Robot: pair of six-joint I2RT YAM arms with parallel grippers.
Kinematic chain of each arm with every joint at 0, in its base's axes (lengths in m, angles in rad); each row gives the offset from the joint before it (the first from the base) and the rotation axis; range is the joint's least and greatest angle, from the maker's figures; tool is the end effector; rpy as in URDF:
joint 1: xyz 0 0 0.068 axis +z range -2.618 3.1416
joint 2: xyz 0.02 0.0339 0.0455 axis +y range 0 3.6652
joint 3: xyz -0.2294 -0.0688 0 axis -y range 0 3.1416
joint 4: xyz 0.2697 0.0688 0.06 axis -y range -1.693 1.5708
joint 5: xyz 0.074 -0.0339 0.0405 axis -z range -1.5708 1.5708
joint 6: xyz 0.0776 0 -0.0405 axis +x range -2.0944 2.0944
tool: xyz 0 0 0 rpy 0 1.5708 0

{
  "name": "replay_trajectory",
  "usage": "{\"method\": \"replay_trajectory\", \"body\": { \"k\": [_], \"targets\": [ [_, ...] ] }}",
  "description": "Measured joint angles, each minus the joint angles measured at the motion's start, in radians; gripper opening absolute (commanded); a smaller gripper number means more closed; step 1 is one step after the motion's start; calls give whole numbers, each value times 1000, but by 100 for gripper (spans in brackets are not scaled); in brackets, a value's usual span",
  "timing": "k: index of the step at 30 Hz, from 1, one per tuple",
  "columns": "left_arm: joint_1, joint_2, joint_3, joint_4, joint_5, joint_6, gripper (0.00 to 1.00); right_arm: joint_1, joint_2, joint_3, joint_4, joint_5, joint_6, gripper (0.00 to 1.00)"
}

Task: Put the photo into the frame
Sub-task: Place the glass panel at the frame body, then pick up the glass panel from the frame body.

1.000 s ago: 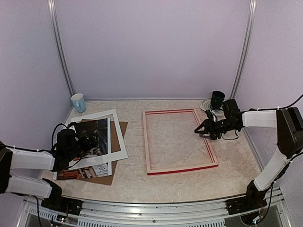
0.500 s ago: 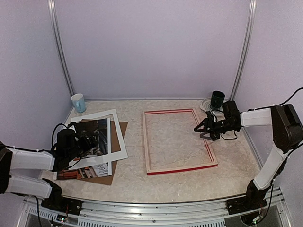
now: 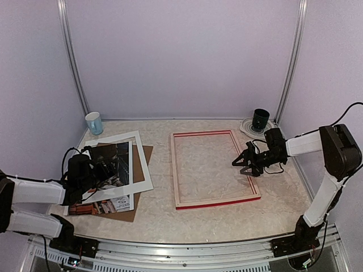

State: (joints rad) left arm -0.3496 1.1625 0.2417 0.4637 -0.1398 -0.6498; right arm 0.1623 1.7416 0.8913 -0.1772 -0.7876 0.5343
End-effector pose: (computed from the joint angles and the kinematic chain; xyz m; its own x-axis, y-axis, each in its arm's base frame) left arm 0.2623 -0.0841 0.0791 -0.4643 -0.4684 -0.7517 -0.0744 0.8663 -0.4939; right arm 0.3351 0.1106 0.0663 -0.9692 0.2054 -0.1360 0.0209 0.6187 0.7853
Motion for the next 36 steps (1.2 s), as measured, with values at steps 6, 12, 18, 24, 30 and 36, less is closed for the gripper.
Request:
{"method": "replay_trajectory", "body": {
  "k": [6,12,18,24,30,36],
  "targets": [
    [0,0,0,0,-1,0,99,0,66,35,15,1,3,74],
    [0,-9,0,0,-8,0,99,-1,115,79,45,-17,18,75],
    [-1,-14,0,0,-8,0,99,-2,176,148,52,-42,24,70],
    [-1,-24,0,0,-8,0,99,-31,243,206,68,-110,29,59],
    [-6,-24,0,0,-10,0,99,-65,265,211,94,-172,32,45],
    [-9,-24,0,0,-11,0,99,-67,276,217,103,-209,18,29]
  ]
}}
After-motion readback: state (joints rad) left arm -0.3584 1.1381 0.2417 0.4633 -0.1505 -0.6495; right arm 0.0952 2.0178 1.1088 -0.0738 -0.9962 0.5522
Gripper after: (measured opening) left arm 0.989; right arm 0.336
